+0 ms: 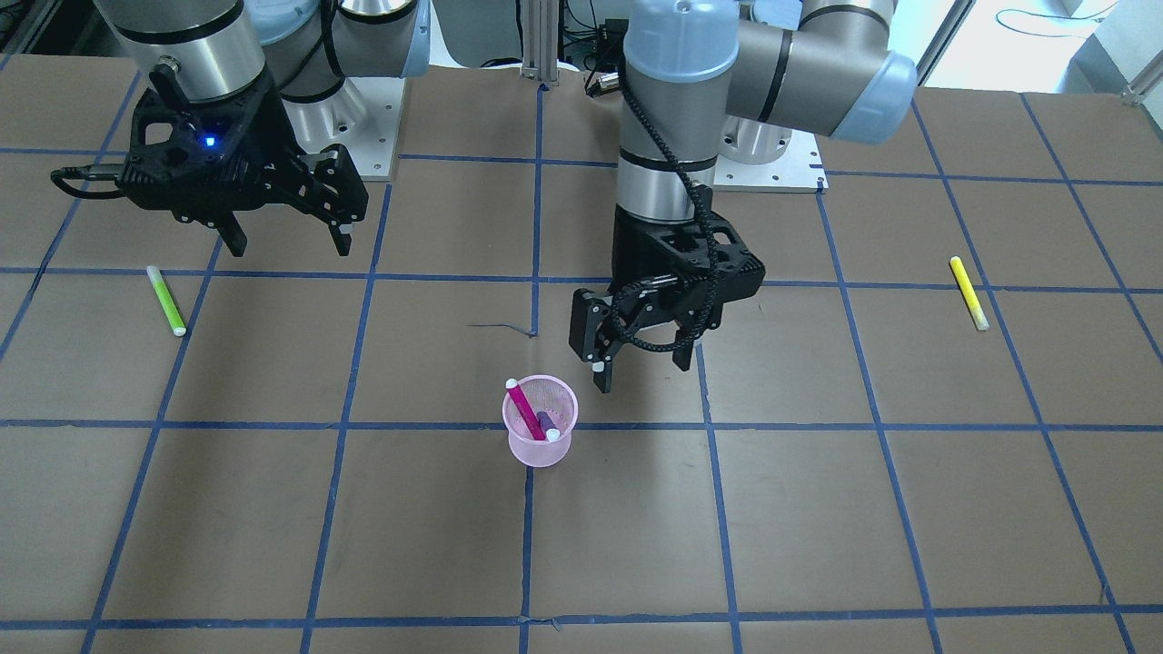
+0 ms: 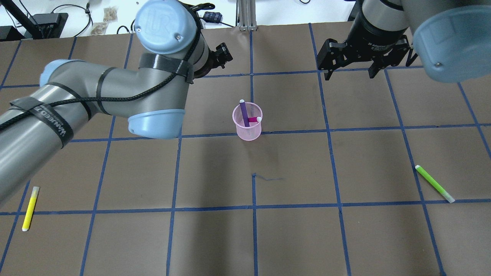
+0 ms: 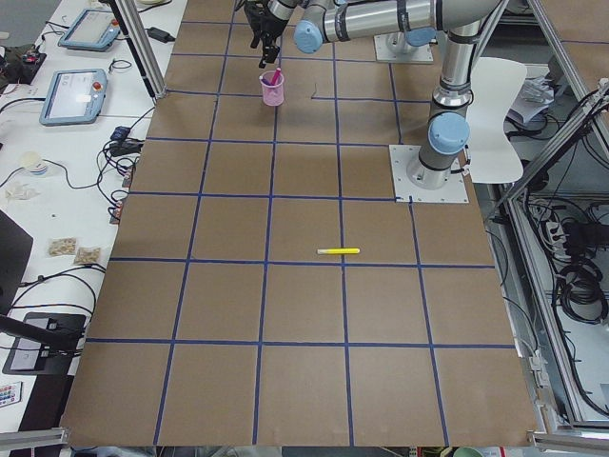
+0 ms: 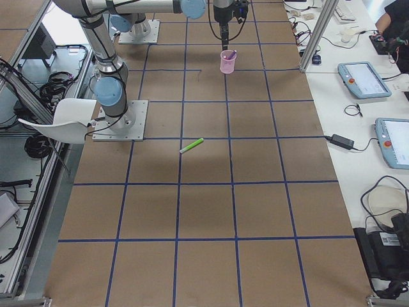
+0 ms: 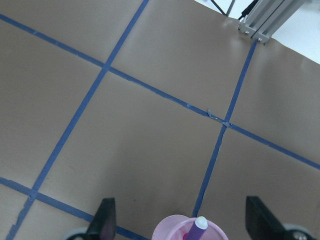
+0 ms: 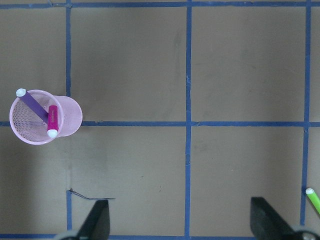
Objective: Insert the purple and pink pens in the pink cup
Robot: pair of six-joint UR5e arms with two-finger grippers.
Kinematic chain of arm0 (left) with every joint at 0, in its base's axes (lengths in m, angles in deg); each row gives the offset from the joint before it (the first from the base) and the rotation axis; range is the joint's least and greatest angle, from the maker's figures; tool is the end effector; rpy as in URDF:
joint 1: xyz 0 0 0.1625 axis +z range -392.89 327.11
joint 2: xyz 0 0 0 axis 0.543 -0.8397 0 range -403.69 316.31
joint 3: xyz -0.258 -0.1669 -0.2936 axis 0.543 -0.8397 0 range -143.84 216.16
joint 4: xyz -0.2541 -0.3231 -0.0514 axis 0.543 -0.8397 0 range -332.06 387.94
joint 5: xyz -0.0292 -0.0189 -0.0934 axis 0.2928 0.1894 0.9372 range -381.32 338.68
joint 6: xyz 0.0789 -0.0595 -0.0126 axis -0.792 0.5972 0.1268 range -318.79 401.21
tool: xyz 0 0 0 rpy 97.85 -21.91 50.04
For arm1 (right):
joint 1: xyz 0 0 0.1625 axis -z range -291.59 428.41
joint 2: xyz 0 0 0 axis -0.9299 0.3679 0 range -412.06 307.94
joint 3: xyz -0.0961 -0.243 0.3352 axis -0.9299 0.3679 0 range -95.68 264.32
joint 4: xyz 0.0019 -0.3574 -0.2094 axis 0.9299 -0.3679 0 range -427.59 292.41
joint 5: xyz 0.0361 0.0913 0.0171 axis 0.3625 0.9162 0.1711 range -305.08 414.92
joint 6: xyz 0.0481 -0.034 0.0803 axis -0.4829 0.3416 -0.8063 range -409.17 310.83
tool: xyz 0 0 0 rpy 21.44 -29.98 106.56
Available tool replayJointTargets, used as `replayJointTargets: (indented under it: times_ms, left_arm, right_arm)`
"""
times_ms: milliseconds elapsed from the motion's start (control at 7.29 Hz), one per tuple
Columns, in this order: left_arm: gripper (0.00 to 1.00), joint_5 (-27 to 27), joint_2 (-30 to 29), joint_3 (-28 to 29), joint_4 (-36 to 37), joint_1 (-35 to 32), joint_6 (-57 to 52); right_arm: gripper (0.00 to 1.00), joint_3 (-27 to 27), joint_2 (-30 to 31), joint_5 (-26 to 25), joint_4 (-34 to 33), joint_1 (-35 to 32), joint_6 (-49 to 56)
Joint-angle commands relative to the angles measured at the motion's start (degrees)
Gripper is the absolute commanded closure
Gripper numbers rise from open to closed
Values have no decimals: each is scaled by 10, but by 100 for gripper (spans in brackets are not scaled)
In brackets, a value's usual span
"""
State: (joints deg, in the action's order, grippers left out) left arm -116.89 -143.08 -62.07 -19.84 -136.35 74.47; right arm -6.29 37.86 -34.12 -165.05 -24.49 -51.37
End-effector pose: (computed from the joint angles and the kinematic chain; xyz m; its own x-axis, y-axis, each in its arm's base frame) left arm -0.2542 -0.5304 0.4144 -0.9334 -0.3239 0.1546 -0.3589 0.8450 -0.3965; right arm 0.1603 -0.4960 0.4956 -0.9997 -0.0146 -0.0212 -0.0120 0.9930 -0.1172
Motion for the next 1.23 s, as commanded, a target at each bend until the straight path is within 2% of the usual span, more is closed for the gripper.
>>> replayJointTargets:
  times_ms: [0, 137, 274, 548, 685, 960, 1097]
  left_arm:
    - [7, 70, 46, 48, -161, 80, -122]
    - [6, 77, 69, 53, -233, 114, -205]
    - [1, 74, 88, 56, -291, 128, -295]
    - [0, 73, 131, 84, -411, 134, -347]
    - [0, 72, 126, 107, -466, 151, -397]
    - [0, 61, 120, 105, -464, 157, -449]
    - [2, 60, 114, 105, -432, 157, -452]
  right_arm:
    - [0, -3, 1, 1, 0, 0, 0]
    - [0, 4, 2, -1, -2, -1, -2]
    - [0, 6, 1, -6, 6, -1, -1]
    - [0, 3, 0, 0, 5, -2, -2]
    - [0, 3, 0, 1, 4, -2, -1]
    - [0, 1, 0, 1, 3, -3, -1]
    - [0, 1, 0, 1, 0, -3, -1]
